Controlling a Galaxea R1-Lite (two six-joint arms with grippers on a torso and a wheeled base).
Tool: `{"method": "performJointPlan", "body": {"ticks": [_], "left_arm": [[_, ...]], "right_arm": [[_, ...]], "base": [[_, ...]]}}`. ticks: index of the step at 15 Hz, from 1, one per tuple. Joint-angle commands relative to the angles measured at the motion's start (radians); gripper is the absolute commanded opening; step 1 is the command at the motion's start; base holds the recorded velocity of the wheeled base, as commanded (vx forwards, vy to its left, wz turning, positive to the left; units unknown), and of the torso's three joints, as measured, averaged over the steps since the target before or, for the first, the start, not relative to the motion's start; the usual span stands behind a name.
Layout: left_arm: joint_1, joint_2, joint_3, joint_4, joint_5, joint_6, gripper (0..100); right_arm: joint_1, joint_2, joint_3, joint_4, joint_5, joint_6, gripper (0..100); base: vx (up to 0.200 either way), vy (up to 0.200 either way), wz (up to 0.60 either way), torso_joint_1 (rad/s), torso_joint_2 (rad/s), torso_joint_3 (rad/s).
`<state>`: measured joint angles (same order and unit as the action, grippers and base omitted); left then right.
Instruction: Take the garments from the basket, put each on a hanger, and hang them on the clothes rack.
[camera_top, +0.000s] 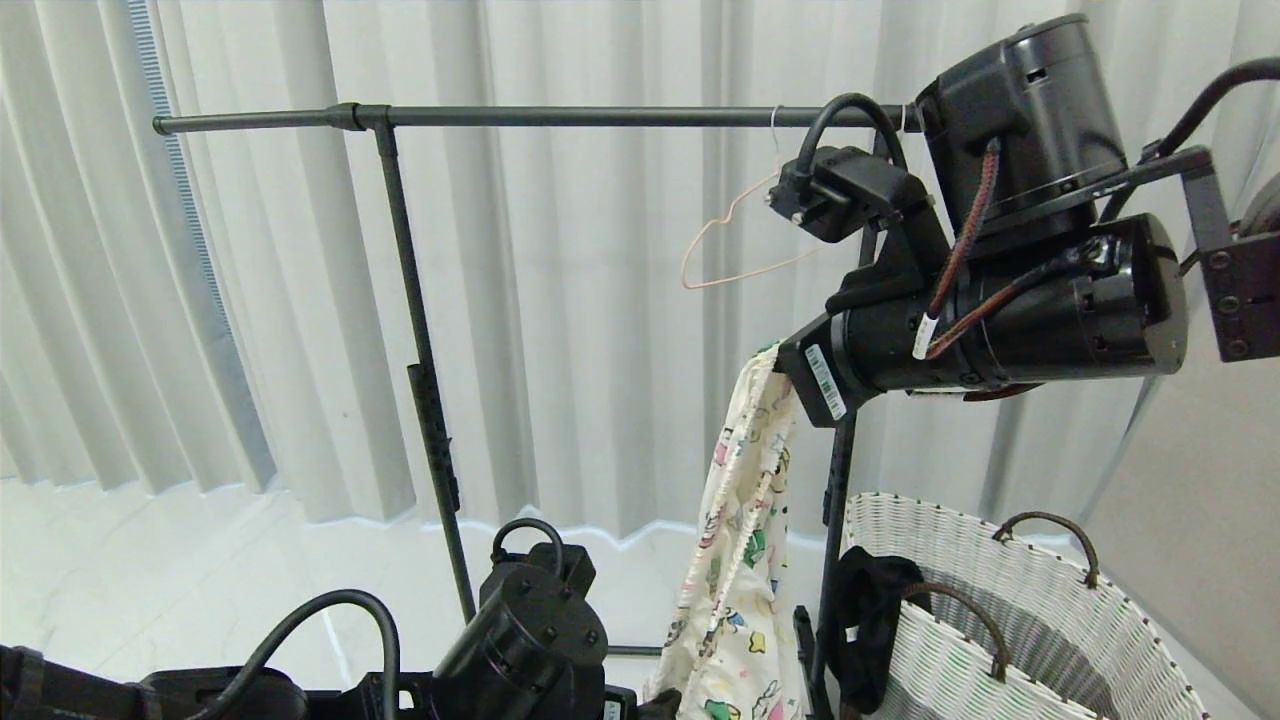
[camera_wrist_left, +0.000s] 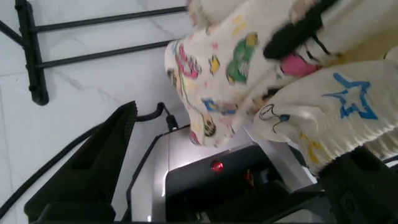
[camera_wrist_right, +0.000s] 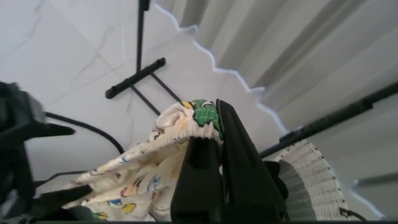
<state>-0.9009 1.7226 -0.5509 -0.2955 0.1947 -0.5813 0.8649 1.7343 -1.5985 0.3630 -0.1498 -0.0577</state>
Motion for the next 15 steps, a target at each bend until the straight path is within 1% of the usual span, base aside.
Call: {"method": "performJointPlan", "body": {"ticks": [1,2,3,6,8,10,11,12,13,14,15], "left_arm": [[-0.001,-0.015,0.012,0.003,0.000,0.001,100],[-0.001,-0.017,0.015,0.003,0.000,0.004,100],[-0.001,-0.018,0.019,0.003,0.000,0.004,0],[-0.001,-0.021,0.019,0.003,0.014,0.006,0],[-0.003,-0.055,0.022,0.001,0.051,0.026,0],[0.007,-0.124,0.023,0.004,0.048,0.113,0],[0.037,-0.179,-0.001,0.016,0.037,0.225,0],[0.071,-0.204,-0.040,0.045,0.034,0.308,0],[0.091,-0.219,-0.072,0.076,0.034,0.354,0],[0.125,-0.245,-0.198,0.185,0.019,0.419,0],[0.138,-0.247,-0.304,0.280,0.000,0.420,0]], "right_arm": [[-0.029,-0.028,0.025,-0.002,-0.001,-0.001,0],[-0.035,-0.033,0.029,-0.002,-0.001,-0.001,0],[-0.040,-0.038,0.029,-0.002,-0.002,-0.001,0],[-0.046,-0.041,0.046,-0.001,-0.002,-0.001,0],[-0.079,-0.104,0.163,-0.002,-0.002,0.001,0],[-0.118,-0.176,0.273,-0.002,-0.002,0.001,0],[-0.145,-0.246,0.379,-0.002,-0.002,-0.001,0],[-0.164,-0.294,0.440,-0.004,-0.004,-0.001,0],[-0.173,-0.321,0.473,-0.004,-0.002,-0.001,0],[-0.182,-0.394,0.546,-0.004,-0.002,0.001,0],[-0.188,-0.426,0.574,-0.004,-0.002,-0.001,0]], "base": [[0.000,0.000,0.00,0.000,0.00,0.000],[0.000,0.000,0.00,0.000,0.00,0.000],[0.000,0.000,0.00,0.000,0.00,0.000],[0.000,0.000,0.00,0.000,0.00,0.000],[0.000,0.000,0.00,0.000,0.00,0.000],[0.000,0.000,0.00,0.000,0.00,0.000],[0.000,0.000,0.00,0.000,0.00,0.000],[0.000,0.000,0.00,0.000,0.00,0.000],[0.000,0.000,0.00,0.000,0.00,0.000],[0.000,0.000,0.00,0.000,0.00,0.000],[0.000,0.000,0.00,0.000,0.00,0.000]]}}
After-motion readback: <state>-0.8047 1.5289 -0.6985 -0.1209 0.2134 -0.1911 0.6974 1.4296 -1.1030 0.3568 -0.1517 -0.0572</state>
